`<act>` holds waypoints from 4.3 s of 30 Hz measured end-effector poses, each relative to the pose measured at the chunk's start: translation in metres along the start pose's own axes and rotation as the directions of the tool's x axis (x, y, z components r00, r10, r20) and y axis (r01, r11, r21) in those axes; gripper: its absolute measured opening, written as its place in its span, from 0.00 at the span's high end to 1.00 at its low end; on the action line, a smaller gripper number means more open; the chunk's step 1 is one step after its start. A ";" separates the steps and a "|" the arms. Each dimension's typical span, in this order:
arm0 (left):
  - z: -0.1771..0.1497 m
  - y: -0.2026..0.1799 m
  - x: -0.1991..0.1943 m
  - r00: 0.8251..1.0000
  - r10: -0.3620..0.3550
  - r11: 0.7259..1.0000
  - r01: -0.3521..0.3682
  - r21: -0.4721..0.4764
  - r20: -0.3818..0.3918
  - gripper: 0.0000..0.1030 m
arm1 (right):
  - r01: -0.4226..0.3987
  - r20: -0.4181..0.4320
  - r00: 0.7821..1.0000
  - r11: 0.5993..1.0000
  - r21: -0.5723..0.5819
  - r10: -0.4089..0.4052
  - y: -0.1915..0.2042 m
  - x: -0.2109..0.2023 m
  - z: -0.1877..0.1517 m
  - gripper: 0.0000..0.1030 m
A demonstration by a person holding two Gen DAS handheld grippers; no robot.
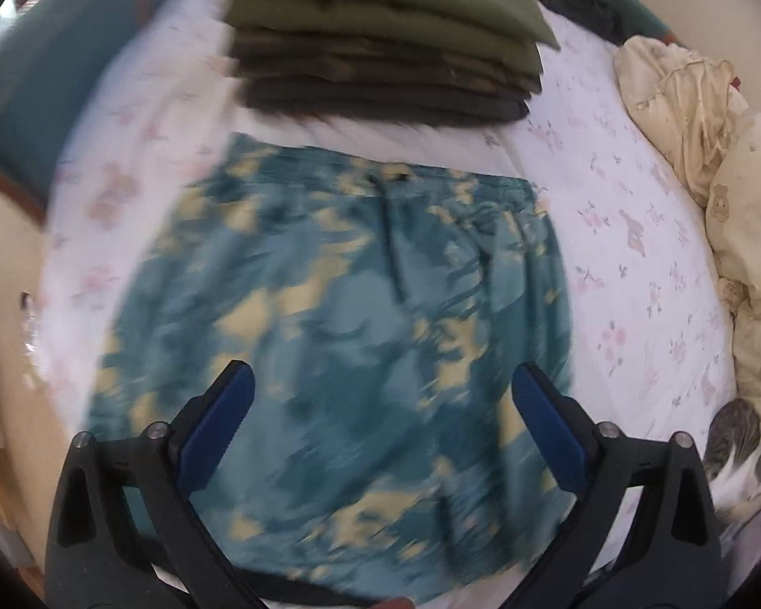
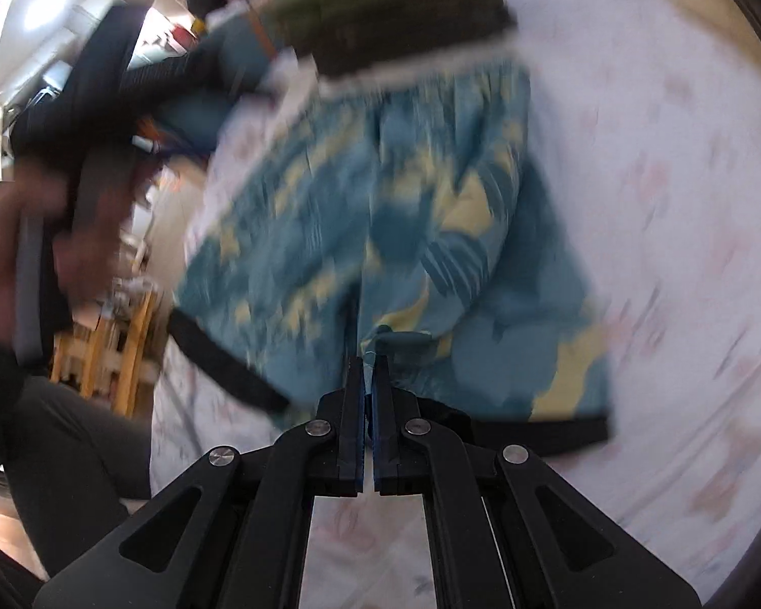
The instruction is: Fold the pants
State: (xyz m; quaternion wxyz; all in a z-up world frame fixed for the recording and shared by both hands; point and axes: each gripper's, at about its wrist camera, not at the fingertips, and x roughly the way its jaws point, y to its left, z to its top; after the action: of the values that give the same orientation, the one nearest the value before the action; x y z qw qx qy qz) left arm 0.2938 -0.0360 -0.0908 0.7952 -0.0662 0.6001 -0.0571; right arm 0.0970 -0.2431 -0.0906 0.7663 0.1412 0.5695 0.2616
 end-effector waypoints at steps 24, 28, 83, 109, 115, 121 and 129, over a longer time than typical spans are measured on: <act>0.071 -0.132 0.094 0.995 0.029 0.944 0.003 0.330 -0.094 0.98 | -0.059 0.061 0.996 0.998 -0.006 0.059 -0.009 -0.017 0.004 0.99; 0.083 -0.094 0.040 0.999 -0.003 0.939 0.021 0.343 -0.051 0.98 | -0.142 0.132 0.980 0.986 -0.084 0.152 0.025 -0.046 0.018 0.99; -0.130 0.252 0.008 0.984 -0.076 0.993 0.089 0.073 -0.162 0.29 | -0.065 0.048 0.996 0.992 -0.110 0.070 0.148 0.025 0.012 0.52; -0.137 0.175 -0.054 0.989 0.070 0.958 -0.031 0.285 -0.127 0.98 | -0.164 0.107 0.983 0.972 0.169 0.147 0.049 0.016 -0.006 0.94; -0.144 0.149 -0.153 0.993 -0.115 0.976 0.106 0.189 0.035 0.98 | -0.239 0.245 0.947 0.965 0.106 0.207 0.054 -0.091 0.005 0.95; -0.173 0.113 -0.281 0.884 -0.344 0.939 0.317 0.135 0.318 0.98 | -0.322 0.403 0.871 0.946 0.033 0.282 0.065 -0.227 -0.001 0.95; -0.154 0.061 -0.373 0.797 -0.399 0.916 0.329 0.229 0.453 0.98 | -0.265 0.497 0.836 0.964 -0.008 0.234 0.093 -0.344 0.024 0.95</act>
State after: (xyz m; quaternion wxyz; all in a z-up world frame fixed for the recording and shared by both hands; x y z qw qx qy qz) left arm 0.0443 0.0814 0.2097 0.8975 -0.1373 0.3490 -0.2320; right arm 0.0233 -0.3578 0.2394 0.8409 0.2995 0.3393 0.2967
